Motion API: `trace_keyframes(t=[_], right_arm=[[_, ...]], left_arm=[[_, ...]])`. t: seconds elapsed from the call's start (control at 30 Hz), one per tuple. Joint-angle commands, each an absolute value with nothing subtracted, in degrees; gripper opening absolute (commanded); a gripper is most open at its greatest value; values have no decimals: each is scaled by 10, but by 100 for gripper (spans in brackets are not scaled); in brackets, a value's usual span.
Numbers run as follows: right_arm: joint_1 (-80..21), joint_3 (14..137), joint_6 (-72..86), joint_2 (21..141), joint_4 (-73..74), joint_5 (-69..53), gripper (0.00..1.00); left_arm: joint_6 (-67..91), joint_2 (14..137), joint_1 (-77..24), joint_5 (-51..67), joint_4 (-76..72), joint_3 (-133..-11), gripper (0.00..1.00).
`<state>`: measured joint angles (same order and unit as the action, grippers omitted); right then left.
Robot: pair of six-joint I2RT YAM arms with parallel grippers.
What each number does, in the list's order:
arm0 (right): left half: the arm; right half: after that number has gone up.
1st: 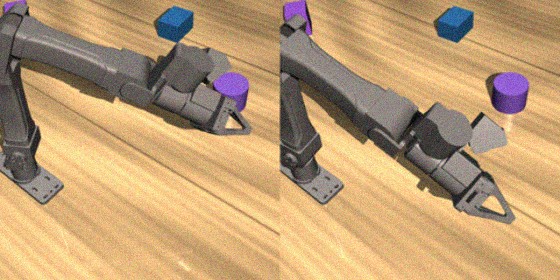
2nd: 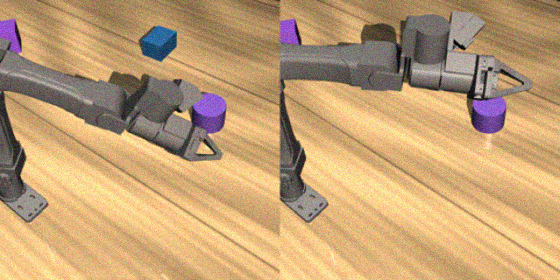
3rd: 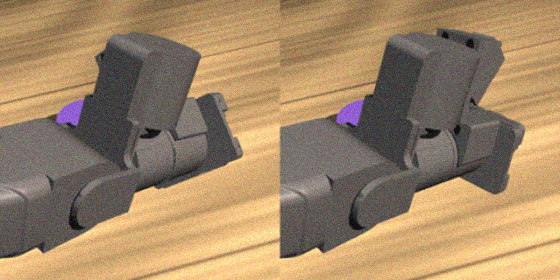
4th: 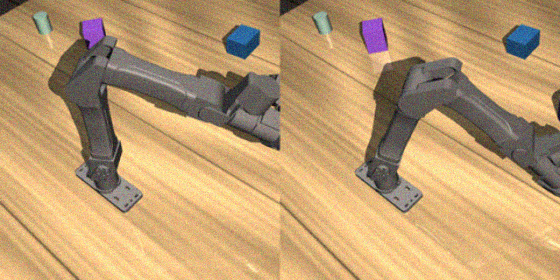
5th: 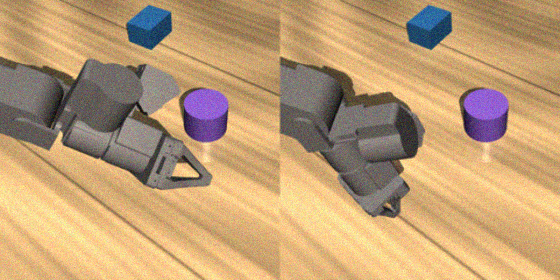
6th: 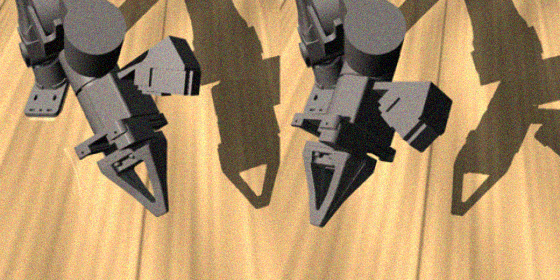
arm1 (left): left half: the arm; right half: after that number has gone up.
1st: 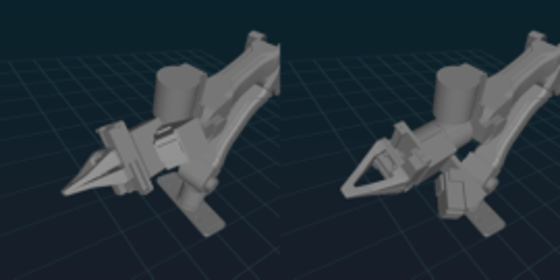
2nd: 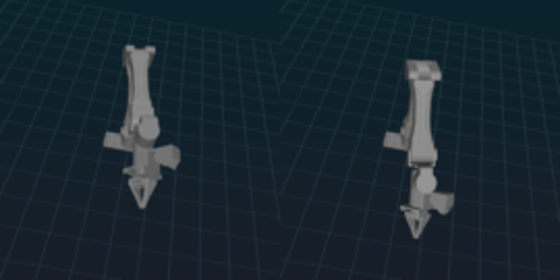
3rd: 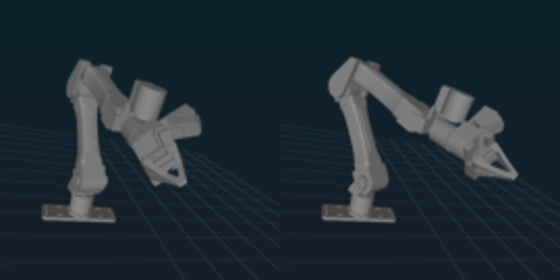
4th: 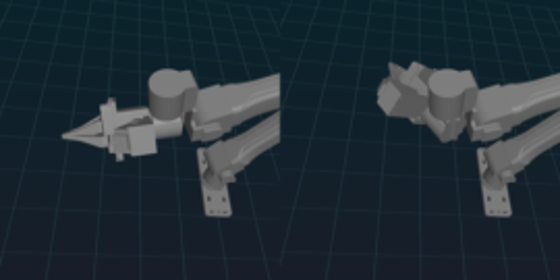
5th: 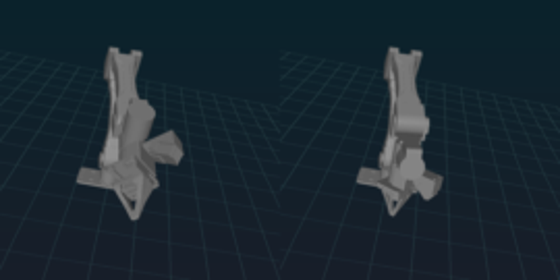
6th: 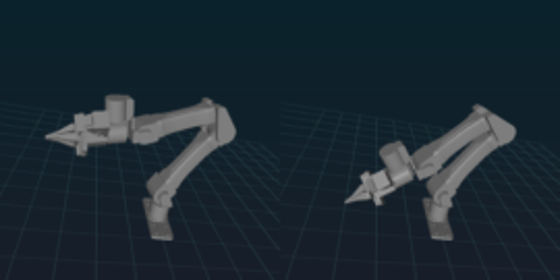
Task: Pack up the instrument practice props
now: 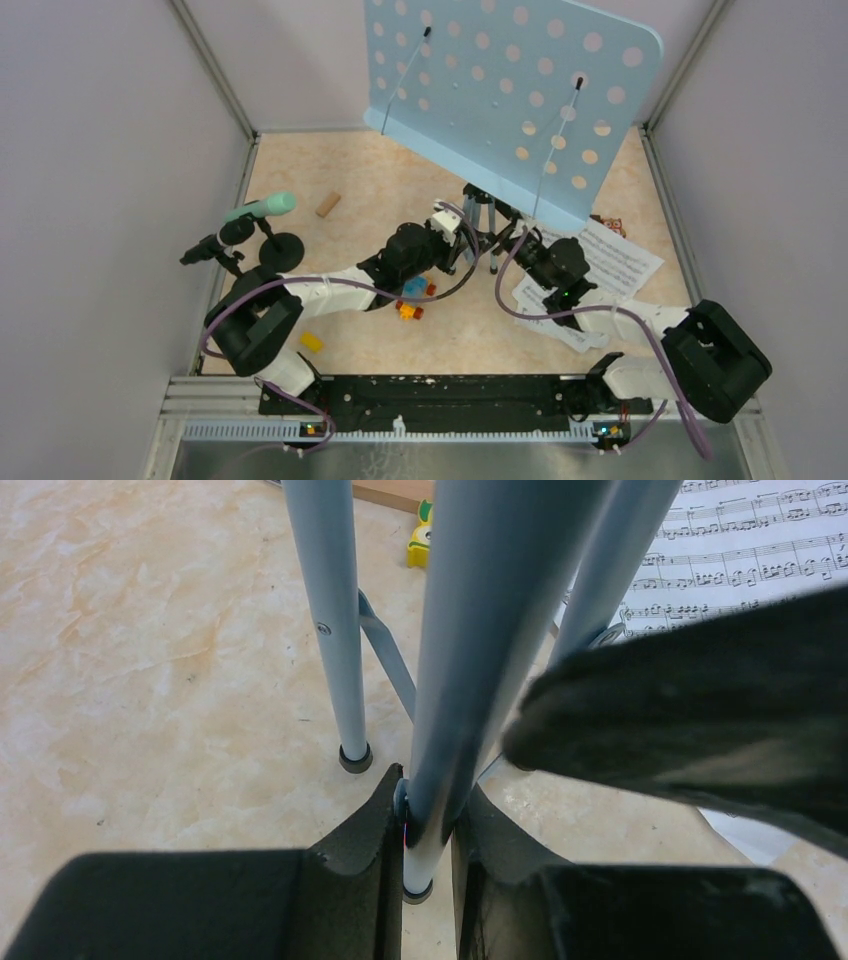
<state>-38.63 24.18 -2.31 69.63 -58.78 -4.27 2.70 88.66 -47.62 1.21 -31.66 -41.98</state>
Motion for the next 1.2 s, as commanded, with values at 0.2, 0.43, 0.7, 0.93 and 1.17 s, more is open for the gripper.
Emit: trace_keyframes(t=[0.2,0.43,0.7,0.93,1.17], right_arm=[[-389,305,-4,775,-669,-8,82],[-389,345,-7,853,-715,-14,80],[-389,356,-4,874,-729,-24,21],[-389,415,138,823,-583,12,0],[-389,457,276,778,-513,-18,0]], left_arm=[[27,885,-476,60,-292,-429,0],[37,868,-477,48,-288,-417,33],[49,783,-476,-34,-295,-357,99],[47,763,-476,-56,-318,-339,99],[46,801,-476,-33,-326,-371,99]])
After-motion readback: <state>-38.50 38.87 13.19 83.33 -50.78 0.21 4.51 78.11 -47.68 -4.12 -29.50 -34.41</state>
